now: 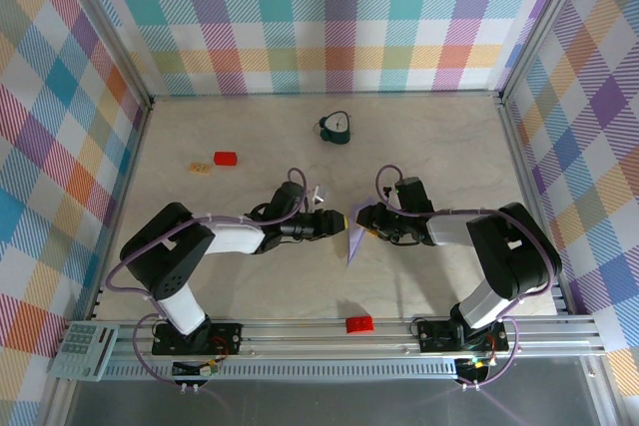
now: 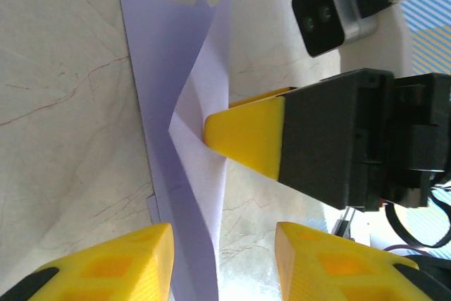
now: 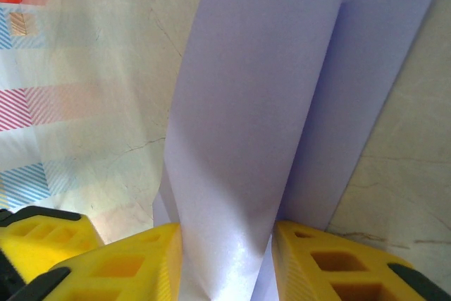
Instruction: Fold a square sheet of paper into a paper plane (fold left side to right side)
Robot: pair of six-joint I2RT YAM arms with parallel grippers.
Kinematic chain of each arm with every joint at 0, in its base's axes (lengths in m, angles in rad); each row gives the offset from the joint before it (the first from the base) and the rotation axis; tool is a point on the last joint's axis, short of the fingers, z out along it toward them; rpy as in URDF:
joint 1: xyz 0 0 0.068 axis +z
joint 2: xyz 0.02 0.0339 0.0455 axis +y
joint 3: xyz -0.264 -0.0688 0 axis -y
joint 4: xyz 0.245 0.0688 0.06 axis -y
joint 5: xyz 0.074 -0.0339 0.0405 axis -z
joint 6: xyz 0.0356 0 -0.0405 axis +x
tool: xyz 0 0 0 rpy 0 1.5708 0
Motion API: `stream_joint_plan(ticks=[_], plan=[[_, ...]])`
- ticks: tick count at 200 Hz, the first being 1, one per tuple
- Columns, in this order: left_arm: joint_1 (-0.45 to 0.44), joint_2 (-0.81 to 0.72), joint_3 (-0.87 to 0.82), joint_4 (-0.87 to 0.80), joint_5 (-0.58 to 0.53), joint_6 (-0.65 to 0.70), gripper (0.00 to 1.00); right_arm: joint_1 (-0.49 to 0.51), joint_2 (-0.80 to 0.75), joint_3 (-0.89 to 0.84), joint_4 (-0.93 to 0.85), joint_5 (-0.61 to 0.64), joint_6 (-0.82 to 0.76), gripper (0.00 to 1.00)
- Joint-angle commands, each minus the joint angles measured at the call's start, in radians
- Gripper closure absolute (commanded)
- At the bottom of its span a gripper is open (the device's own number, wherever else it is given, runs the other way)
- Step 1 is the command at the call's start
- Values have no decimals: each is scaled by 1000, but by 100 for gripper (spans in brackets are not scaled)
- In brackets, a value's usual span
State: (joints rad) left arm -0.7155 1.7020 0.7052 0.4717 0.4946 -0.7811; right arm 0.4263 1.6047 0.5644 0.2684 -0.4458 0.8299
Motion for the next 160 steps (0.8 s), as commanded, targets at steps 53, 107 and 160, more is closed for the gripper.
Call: stream_joint_plan(ticks=[53,107,160], plan=[[-2,117,73,42,77,-1,65,14,25,3,-58,44,-21,62],[-2,164,106,47,81,-1,77,17,25,8,-80,52,-33,62],[-2,187,122,48,84,-2,87,20,25,12,-92,58,-40,62]])
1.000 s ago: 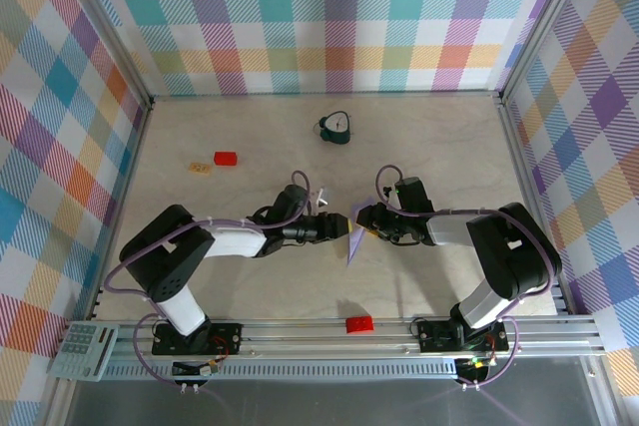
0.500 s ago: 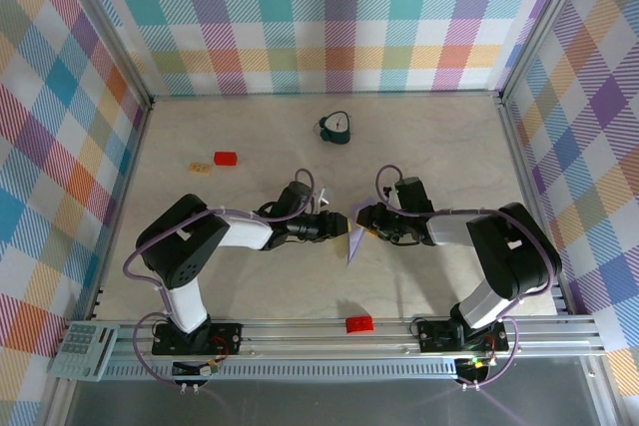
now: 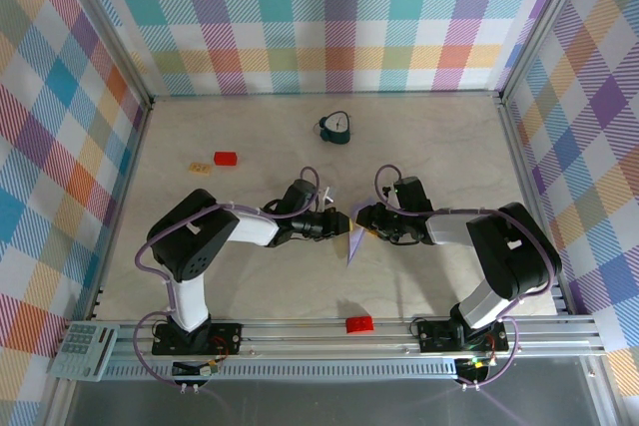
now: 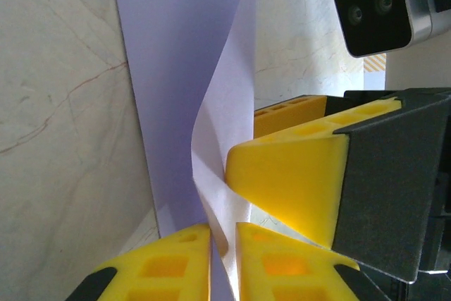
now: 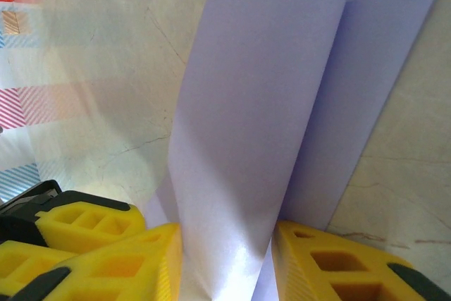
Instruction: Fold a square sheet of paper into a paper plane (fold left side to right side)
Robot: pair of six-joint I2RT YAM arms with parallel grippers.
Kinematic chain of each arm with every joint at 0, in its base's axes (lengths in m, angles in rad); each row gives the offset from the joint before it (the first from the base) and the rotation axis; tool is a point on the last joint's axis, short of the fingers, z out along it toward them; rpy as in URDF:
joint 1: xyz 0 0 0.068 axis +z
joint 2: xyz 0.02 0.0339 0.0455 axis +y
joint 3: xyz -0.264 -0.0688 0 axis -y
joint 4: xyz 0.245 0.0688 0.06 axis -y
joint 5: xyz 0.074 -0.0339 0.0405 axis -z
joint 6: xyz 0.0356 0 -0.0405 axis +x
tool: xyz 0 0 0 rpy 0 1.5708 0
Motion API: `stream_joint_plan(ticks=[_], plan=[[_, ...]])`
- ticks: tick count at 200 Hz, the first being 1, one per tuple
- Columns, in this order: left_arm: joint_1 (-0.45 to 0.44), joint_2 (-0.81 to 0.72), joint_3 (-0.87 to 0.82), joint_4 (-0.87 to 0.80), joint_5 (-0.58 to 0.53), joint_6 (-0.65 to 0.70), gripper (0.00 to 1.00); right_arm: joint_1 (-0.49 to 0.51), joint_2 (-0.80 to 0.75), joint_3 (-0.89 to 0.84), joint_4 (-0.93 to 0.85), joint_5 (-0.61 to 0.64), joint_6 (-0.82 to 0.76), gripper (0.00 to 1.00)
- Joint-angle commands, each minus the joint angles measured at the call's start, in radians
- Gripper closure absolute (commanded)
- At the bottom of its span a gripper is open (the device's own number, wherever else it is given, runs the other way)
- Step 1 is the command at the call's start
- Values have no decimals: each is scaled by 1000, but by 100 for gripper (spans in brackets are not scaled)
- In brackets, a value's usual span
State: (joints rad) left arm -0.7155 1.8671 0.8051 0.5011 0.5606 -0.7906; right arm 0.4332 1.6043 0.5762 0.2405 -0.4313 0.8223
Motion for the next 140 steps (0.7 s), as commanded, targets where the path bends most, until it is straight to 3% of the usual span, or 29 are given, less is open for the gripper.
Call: stream_joint_plan(ticks=[1,140], plan=[[-2,22,23,19,19,7,87,13,26,0,-65,43,-31,62],[-12,77,45,24,26,8,94,24,31,23,-105,60,-45,62]])
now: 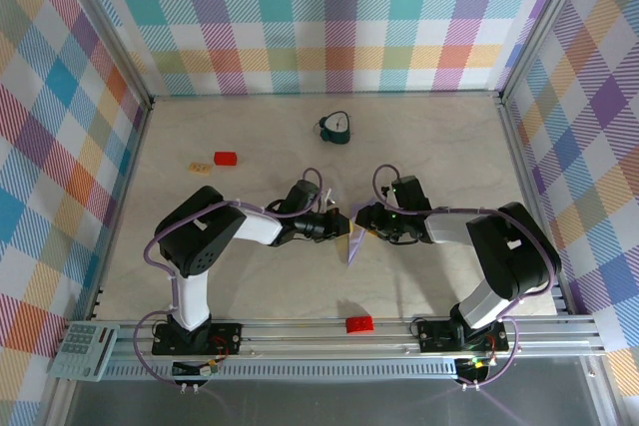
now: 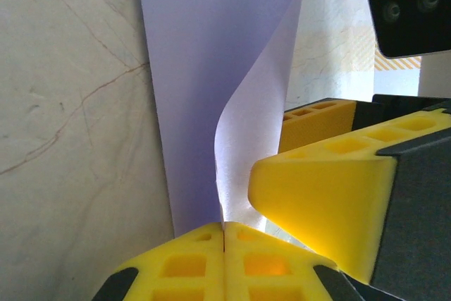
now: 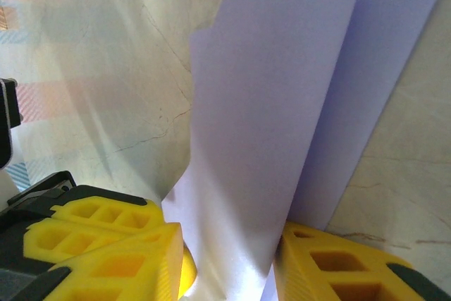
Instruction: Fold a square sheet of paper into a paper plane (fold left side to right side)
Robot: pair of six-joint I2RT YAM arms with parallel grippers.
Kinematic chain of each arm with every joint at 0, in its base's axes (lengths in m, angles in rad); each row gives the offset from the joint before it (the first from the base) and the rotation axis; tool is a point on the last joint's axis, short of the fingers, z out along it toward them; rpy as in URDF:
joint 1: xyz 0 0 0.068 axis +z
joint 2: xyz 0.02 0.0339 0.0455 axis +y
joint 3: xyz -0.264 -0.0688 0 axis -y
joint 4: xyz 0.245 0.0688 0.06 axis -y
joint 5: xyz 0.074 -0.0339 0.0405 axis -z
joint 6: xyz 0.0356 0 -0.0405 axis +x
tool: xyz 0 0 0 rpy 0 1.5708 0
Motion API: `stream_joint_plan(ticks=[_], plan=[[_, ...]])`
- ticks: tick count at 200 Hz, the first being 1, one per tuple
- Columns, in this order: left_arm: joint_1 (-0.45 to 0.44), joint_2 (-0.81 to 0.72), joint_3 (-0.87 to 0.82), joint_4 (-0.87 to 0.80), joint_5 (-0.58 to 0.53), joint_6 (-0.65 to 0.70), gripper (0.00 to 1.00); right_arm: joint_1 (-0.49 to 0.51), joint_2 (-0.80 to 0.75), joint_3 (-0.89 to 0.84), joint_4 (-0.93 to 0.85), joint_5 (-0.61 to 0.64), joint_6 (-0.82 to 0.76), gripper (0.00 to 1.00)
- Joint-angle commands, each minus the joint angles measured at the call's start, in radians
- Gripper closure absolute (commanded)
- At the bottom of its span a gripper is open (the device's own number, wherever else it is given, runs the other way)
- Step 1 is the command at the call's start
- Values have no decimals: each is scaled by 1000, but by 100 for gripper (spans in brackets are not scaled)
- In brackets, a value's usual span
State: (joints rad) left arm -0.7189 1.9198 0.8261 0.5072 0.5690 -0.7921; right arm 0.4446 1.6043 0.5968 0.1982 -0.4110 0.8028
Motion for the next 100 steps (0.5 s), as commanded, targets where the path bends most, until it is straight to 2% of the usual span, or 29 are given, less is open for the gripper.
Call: stream_joint_plan(ticks=[1,100], plan=[[-8,25,24,18,17,10,94,13,31,3,-63,40,-25,62],[-20,42,32,-67,-17,40,96,14,10,5,-68,32,-21,62]])
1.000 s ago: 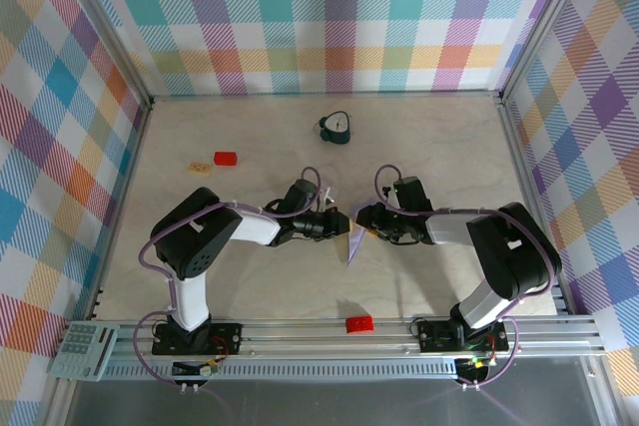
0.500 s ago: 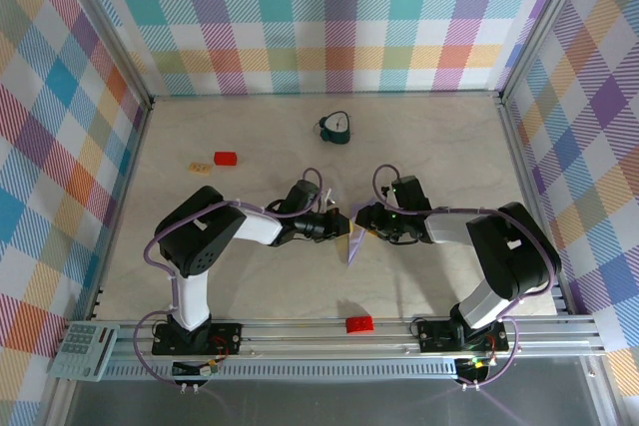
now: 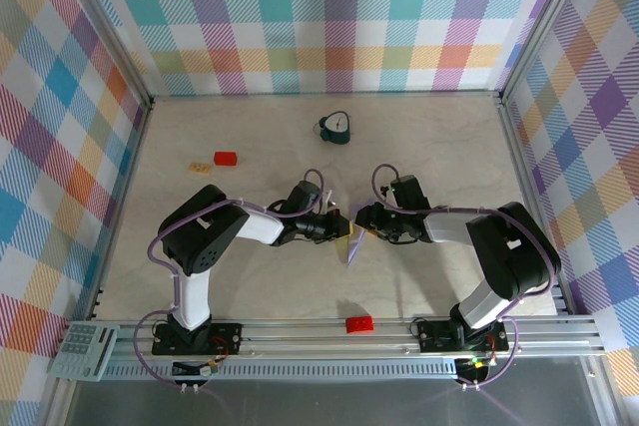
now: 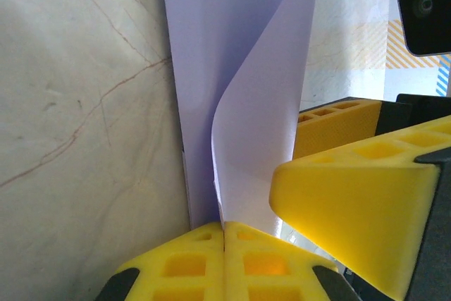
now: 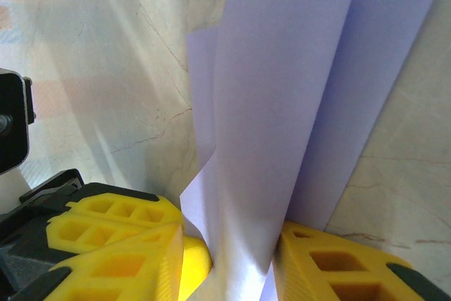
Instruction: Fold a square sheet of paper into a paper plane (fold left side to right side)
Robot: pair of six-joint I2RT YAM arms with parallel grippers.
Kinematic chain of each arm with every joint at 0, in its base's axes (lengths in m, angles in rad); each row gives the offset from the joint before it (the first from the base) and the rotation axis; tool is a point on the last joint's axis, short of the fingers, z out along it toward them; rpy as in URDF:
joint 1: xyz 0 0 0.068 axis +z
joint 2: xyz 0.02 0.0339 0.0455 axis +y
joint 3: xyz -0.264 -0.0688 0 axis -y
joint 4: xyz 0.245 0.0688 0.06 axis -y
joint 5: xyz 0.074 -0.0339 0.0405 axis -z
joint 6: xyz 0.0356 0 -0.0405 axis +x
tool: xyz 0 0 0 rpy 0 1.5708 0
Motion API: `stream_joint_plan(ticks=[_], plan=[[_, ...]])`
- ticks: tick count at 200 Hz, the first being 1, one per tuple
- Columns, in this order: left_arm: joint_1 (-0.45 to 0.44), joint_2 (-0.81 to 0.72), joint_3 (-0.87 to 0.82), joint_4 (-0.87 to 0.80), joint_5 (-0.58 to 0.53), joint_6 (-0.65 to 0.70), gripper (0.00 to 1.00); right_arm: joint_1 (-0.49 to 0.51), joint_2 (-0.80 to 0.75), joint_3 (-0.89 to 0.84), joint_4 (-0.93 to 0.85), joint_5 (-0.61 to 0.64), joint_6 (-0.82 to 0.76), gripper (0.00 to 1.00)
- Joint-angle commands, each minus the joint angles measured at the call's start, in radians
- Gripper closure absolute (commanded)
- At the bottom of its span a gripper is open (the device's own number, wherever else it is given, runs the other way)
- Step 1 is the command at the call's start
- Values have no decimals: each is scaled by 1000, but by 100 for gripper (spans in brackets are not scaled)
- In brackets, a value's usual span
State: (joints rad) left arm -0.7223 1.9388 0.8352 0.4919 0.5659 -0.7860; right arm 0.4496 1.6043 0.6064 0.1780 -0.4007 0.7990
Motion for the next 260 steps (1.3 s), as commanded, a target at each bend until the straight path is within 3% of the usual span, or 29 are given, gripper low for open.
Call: stream_joint_plan(ticks=[1,187,260], plan=[[-18,23,23,-53,-15,35,96,9,10,-5,-47,22,-17,62],[-40,97,86,-272,-124,93,100,9,-59,-35,-5,17,27,62],[-46,102,105,-309,-136,111,100,9,-136,-40,-84,50,6,62]])
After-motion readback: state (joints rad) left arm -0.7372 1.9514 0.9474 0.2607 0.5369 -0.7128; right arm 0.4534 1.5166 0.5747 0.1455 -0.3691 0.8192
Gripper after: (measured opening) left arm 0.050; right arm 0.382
